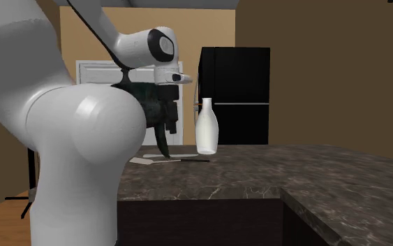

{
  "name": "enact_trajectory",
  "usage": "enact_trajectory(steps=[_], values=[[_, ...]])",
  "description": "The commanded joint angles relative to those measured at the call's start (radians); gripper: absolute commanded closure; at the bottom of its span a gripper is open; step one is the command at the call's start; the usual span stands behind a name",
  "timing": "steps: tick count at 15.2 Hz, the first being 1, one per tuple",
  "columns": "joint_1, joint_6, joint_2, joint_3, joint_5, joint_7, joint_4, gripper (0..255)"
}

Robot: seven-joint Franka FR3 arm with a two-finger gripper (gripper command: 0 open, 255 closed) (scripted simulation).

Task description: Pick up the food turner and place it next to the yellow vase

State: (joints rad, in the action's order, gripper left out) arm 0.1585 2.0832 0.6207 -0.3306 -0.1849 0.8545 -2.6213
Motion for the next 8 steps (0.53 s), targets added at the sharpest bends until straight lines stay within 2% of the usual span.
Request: enact_trajectory(steps=[1, 4, 8], values=[[0.033, 0.063, -0.064, -0.062, -0.005, 0.135, -0.007, 0], [0.092, 0.152, -0.183, -0.158, 0.010, 0.340, 0.007, 0], [0.101, 0.209, -0.225, -0.173, 0.021, 0.366, -0.012, 0]])
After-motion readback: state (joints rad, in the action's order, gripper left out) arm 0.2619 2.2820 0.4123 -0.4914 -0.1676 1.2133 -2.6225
